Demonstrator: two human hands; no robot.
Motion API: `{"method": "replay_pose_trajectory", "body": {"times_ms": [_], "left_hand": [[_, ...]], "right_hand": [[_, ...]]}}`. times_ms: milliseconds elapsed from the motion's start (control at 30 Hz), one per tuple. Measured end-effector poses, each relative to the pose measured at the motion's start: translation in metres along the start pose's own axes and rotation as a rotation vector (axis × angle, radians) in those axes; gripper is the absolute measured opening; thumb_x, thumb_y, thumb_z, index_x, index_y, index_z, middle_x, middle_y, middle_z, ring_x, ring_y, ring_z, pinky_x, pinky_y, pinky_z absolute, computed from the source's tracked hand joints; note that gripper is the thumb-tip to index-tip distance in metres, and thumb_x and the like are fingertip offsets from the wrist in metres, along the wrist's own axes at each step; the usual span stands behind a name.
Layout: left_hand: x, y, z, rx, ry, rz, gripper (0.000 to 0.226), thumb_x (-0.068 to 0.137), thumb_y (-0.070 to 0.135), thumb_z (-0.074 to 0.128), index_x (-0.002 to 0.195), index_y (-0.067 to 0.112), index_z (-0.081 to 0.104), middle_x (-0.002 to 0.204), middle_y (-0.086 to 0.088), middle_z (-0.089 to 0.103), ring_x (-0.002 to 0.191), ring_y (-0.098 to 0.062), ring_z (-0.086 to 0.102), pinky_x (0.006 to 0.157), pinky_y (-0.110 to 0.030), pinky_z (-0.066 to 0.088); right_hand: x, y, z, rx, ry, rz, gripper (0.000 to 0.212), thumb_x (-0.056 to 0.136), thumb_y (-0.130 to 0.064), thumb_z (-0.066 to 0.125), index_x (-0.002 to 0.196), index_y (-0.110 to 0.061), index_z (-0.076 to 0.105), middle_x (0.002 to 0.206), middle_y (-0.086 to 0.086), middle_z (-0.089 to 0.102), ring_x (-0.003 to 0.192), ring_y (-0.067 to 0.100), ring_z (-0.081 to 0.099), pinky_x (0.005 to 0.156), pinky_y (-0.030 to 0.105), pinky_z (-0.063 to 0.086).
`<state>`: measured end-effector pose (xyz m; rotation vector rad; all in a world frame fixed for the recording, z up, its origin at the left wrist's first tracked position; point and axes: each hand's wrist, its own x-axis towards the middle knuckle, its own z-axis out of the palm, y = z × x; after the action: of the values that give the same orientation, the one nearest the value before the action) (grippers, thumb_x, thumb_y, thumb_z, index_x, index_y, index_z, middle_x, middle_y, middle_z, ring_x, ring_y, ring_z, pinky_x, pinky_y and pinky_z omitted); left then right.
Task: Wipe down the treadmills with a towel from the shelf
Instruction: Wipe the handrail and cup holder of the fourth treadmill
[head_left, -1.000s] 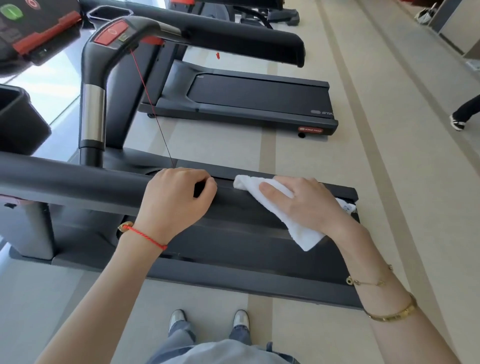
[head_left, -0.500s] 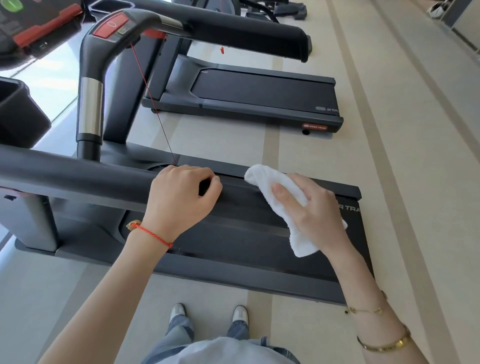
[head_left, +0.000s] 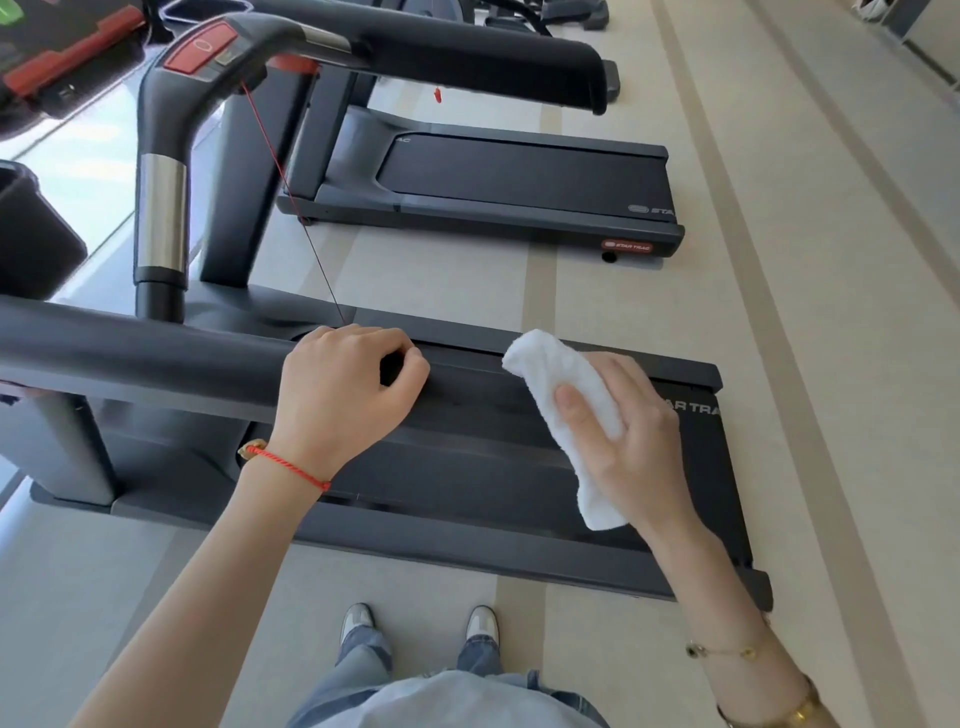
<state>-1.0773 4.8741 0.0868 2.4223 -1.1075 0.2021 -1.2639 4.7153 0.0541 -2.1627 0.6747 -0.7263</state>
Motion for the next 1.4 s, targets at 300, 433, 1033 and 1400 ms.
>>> {"method": "replay_pose_trajectory", "body": {"times_ms": [300, 433, 1033, 1400], "left_hand": [[-0.001, -0.002, 0.002, -0.002, 0.002, 0.000, 0.034, 0.088, 0.037, 0.042, 0.073, 0.024, 0.069, 0.065, 0.008, 0.063, 0.064, -0.016, 0.055, 0.061, -0.008, 0.025], [0.000, -0.003, 0.003, -0.004, 0.014, 0.010, 0.035, 0.088, 0.038, 0.040, 0.073, 0.024, 0.069, 0.065, 0.008, 0.064, 0.064, -0.016, 0.055, 0.061, -0.008, 0.025], [0.002, -0.051, -0.036, -0.103, 0.053, 0.119, 0.019, 0.096, 0.018, 0.056, 0.105, 0.010, 0.071, 0.102, 0.000, 0.071, 0.098, -0.024, 0.059, 0.090, -0.051, 0.047], [0.005, -0.185, -0.087, -0.073, 0.071, 0.082, 0.018, 0.097, 0.015, 0.056, 0.103, 0.009, 0.072, 0.095, -0.003, 0.068, 0.089, -0.026, 0.061, 0.087, -0.050, 0.050]], "right_hand": [[0.038, -0.010, -0.012, 0.047, -0.349, 0.158, 0.048, 0.082, -0.068, 0.047, 0.092, -0.026, 0.067, 0.083, -0.007, 0.068, 0.084, 0.013, 0.064, 0.080, 0.045, 0.053], [0.011, -0.006, 0.000, -0.089, -0.114, -0.041, 0.030, 0.091, -0.060, 0.044, 0.100, -0.036, 0.060, 0.096, -0.018, 0.059, 0.091, 0.004, 0.056, 0.080, 0.029, 0.045], [0.035, -0.071, 0.061, -0.532, -0.269, -0.365, 0.049, 0.096, -0.058, 0.029, 0.121, -0.024, 0.053, 0.106, -0.006, 0.057, 0.089, 0.021, 0.057, 0.074, 0.038, 0.048], [0.053, -0.154, 0.176, -0.535, -0.286, -0.416, 0.048, 0.097, -0.056, 0.030, 0.127, -0.024, 0.049, 0.113, -0.004, 0.055, 0.094, 0.023, 0.056, 0.076, 0.039, 0.048]]}}
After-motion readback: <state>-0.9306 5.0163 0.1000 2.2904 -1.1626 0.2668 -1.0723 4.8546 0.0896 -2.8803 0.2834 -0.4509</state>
